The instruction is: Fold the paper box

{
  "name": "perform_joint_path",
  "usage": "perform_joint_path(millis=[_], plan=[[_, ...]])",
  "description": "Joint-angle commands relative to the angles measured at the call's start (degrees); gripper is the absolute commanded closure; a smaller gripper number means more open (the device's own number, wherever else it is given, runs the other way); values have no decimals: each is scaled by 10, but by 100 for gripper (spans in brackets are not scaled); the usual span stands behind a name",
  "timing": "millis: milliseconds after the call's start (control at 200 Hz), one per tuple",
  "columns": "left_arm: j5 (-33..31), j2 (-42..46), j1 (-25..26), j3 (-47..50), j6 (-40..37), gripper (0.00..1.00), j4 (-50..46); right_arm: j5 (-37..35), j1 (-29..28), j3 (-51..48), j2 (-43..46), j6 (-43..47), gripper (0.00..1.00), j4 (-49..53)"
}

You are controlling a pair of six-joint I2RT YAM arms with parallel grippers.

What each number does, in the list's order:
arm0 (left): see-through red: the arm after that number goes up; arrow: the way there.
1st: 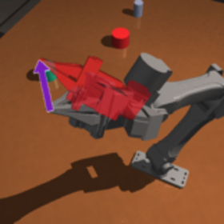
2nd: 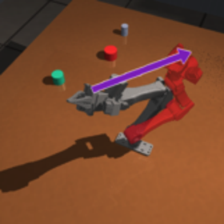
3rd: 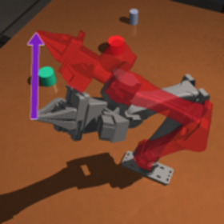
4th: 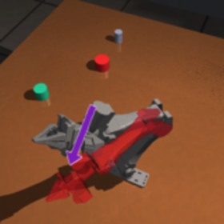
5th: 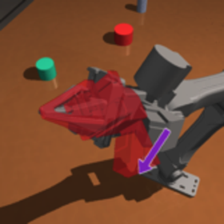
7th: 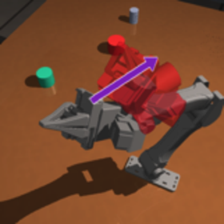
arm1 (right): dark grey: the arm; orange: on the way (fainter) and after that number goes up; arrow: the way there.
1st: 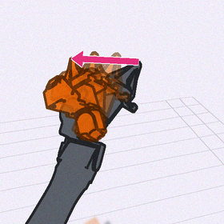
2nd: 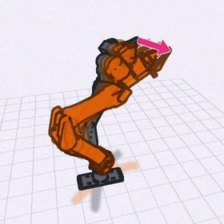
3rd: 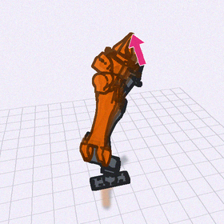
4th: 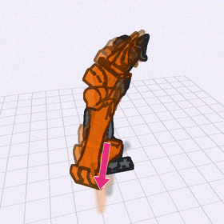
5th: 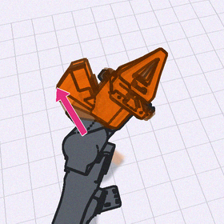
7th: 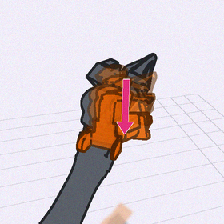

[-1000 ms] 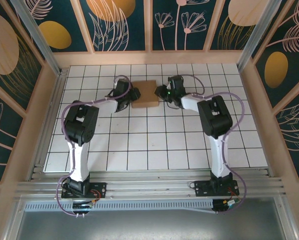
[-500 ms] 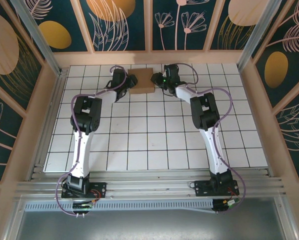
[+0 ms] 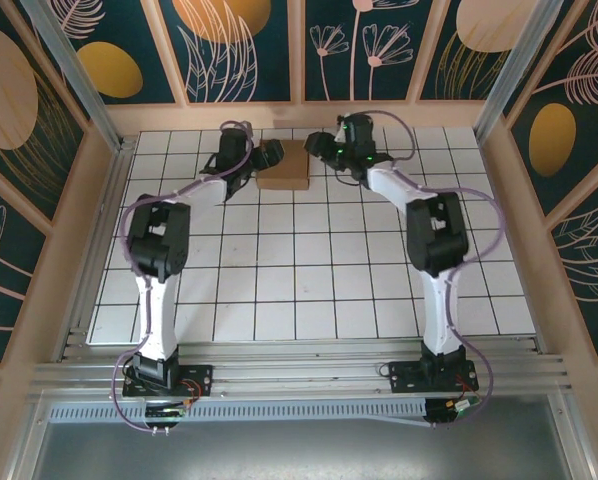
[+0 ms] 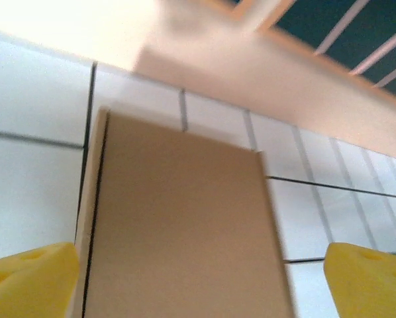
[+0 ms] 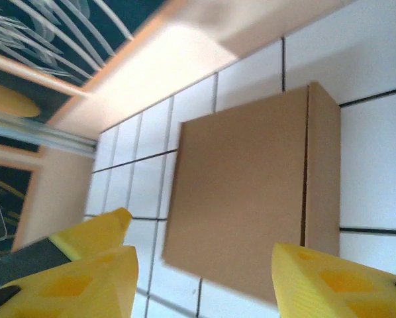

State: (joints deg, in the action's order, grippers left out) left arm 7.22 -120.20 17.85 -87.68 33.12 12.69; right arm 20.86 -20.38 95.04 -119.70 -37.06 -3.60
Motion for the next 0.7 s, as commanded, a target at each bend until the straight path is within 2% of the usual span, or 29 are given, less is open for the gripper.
perform_joint_path(millis=[0, 100, 175, 280, 375, 476, 551, 696], plan=[[-2, 149, 0, 104, -42, 1, 52, -19, 49, -100, 128, 53, 39, -18], [-39, 291, 0, 262, -65, 1, 96, -92, 82, -234, 250, 131, 34, -19], [-93, 380, 0, 352, -87, 1, 95, -144, 118, -350, 337, 174, 30, -47], [-196, 479, 0, 452, -125, 1, 94, -182, 175, -485, 431, 205, 23, -86], [-315, 571, 0, 568, -154, 1, 166, -224, 213, -589, 487, 231, 17, -142], [-414, 648, 0, 669, -193, 1, 240, -272, 224, -682, 501, 282, 8, -245], [-464, 681, -1, 731, -243, 1, 290, -278, 227, -729, 473, 305, 4, -332], [-500, 672, -13, 779, -318, 1, 326, -266, 232, -744, 385, 320, 1, -441]])
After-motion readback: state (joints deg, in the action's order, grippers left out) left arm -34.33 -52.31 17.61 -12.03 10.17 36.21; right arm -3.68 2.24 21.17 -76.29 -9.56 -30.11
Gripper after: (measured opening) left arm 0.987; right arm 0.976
